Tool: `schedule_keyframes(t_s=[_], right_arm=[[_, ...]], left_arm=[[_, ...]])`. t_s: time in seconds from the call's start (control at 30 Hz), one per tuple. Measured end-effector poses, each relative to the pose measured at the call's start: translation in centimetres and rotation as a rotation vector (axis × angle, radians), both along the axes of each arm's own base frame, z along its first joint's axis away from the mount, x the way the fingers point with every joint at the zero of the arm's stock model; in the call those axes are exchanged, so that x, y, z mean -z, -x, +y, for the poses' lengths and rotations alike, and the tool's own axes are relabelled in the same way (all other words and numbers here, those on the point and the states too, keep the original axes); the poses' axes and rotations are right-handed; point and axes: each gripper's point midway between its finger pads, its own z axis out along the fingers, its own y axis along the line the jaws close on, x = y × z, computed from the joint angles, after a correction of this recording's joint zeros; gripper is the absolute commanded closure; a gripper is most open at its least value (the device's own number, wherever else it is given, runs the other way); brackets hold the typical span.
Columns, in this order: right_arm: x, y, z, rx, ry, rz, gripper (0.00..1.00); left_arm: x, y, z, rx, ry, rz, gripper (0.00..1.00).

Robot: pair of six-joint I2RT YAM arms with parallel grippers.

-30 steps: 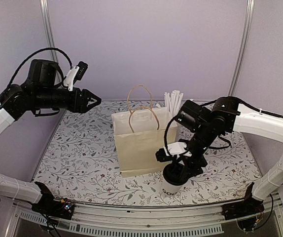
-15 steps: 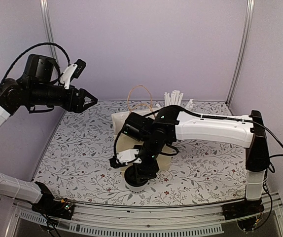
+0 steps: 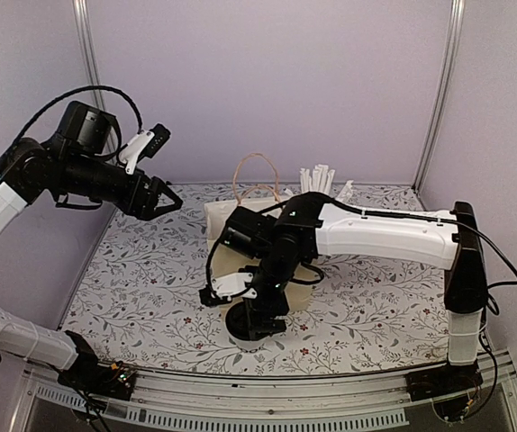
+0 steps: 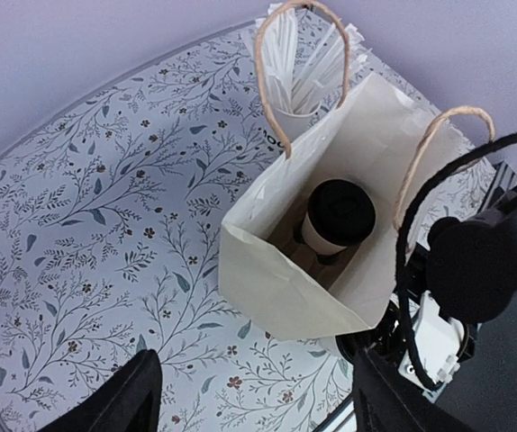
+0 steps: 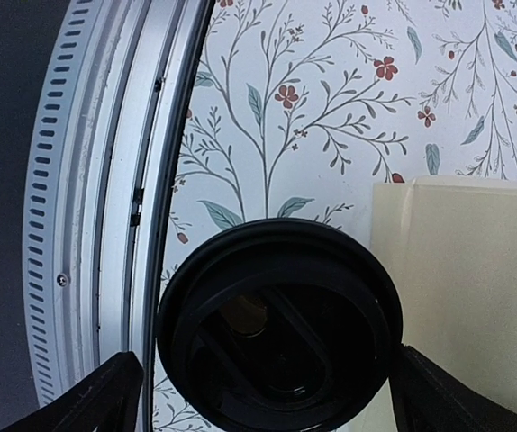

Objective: Pack the takeout coffee

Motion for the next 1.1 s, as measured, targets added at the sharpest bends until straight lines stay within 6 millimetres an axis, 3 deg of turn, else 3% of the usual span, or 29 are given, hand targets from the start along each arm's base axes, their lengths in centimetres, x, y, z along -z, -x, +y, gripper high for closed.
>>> schedule_keyframes(t_s=[0.1,0.23,0.37,0.5,0.63,0.77,0.9,1.1], right_arm=[[-1.3,0.3,-0.2,-0.006,-0.025,0.001,0.01],[-5.8,1.1,-1.1,-0.04,-0.123,-0.018,0.01],[-12.1,3.7,-4.9,-0.124,-0.269,-0.044,0.01],[-14.9,4.6,-9.4,-0.153,-0.342,-0.08,0.01],[-14.8,-0.1,-14.1,0.017,-0.354,-0.124,0.01],[-13.1,-4.8,-19.4,0.245,-0.369,-0.182,0.01],[-10.8,-6.4,-24.7,0.452,-0.425,-0.243,0.01],[-7.6,-7.6,-27.4,0.628,-0.538,-0.221,0.01]], left_arm=[[-0.2,1.5,-1.1,0.052,-0.02,0.021,0.26],[-0.4,5.0,-4.1,0.178,-0.027,0.05,0.26],[1.1,9.1,-7.3,0.298,-0.075,0.111,0.25],[3.1,12.9,-10.0,0.406,-0.14,0.156,0.23],[5.0,16.5,-12.1,0.516,-0.198,0.182,0.22],[7.6,18.2,-13.8,0.574,-0.274,0.206,0.21],[10.9,18.0,-14.9,0.584,-0.383,0.216,0.19],[15.1,16.8,-15.3,0.576,-0.533,0.214,0.13]])
